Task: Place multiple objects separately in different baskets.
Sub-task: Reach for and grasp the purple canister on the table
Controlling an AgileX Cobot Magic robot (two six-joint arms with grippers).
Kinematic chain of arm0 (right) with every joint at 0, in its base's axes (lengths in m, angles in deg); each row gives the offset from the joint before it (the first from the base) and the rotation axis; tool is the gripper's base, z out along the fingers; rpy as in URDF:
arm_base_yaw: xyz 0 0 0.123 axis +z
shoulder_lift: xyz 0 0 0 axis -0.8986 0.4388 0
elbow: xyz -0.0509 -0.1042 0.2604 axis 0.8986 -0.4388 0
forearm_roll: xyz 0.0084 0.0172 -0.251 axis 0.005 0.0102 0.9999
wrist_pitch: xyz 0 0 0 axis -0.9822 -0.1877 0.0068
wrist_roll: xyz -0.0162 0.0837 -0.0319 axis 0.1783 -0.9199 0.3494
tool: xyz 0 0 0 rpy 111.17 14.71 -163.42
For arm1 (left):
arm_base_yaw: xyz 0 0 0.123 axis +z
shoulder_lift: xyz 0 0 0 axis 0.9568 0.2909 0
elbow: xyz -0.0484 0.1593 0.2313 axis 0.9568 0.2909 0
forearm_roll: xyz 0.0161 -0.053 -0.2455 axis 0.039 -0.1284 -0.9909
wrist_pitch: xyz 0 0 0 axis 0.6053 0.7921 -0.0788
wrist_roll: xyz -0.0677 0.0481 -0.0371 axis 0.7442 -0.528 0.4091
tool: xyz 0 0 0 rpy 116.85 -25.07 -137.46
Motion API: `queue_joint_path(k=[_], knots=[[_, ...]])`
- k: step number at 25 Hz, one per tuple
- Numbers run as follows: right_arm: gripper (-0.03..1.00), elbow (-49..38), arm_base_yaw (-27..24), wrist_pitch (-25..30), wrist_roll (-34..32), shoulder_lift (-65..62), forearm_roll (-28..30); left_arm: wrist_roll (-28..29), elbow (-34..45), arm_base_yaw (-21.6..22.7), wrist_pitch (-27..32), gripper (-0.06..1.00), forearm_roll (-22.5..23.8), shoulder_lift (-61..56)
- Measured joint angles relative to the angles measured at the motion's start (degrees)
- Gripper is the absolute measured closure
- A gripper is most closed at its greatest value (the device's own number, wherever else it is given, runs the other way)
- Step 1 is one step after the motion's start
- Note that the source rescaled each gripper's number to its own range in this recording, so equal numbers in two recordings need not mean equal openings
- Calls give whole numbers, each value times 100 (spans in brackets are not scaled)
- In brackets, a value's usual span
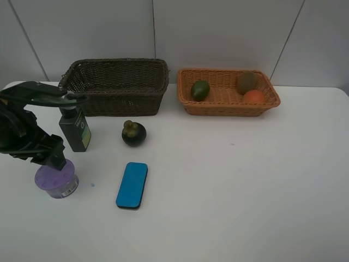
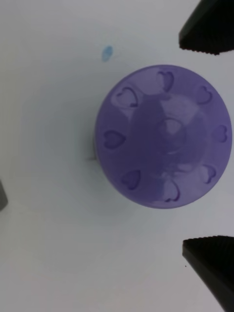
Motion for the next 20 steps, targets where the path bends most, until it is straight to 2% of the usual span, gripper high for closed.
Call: queue_joint_path(k=[6,14,20], knots=[[-3,0,0,0,-5,0,0,-17,5,0,-27,-4,33,168],[-3,0,0,0,-5,0,-5,-17,5,0,757,-4,33,175],[-3,0,0,0,-5,0,-5,-17,5,0,826,-4,271,175]])
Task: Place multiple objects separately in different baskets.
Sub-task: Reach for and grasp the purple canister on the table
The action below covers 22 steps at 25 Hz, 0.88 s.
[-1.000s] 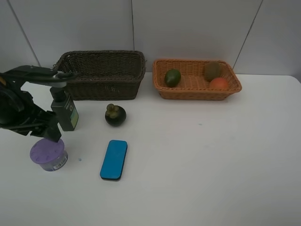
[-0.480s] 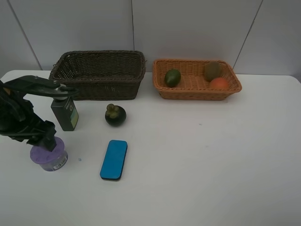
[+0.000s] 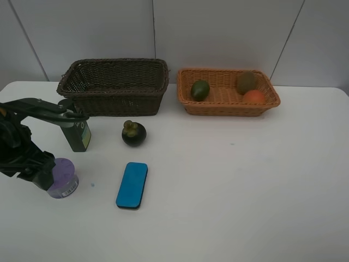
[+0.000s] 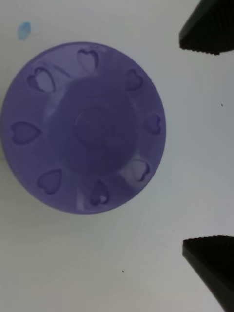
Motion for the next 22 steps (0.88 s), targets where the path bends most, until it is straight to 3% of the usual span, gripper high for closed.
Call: queue_joint_path(k=[11,22], knots=[[-3,0,0,0,0,0,6,-41,599,0,-696,-4,43,-5],[-3,0,0,0,0,0,6,-151,624,0,-1141,-4,-29,536]])
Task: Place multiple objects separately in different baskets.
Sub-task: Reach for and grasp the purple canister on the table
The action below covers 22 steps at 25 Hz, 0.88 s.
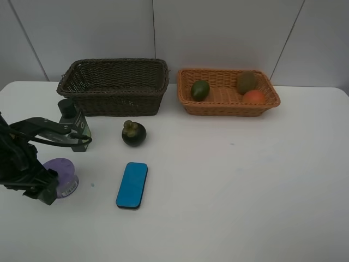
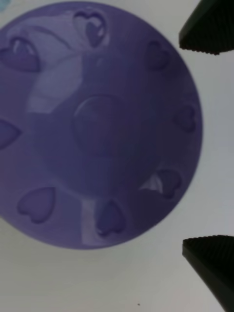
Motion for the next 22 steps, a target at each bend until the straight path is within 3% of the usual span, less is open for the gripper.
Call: queue_joint_path(k=[22], knots=[[-3,0,0,0,0,0,-6,-84,-1,-198,-1332,-4,-193,407]])
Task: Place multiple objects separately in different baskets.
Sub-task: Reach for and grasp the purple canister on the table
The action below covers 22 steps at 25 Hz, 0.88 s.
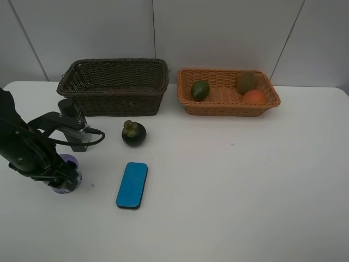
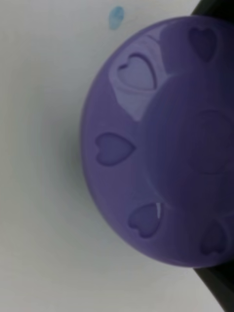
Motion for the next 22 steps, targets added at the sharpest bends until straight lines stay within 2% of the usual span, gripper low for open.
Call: queue_joint_path(k=[22], knots=[[-3,0,0,0,0,0,5,0,0,0,67,-2,-68,-13]])
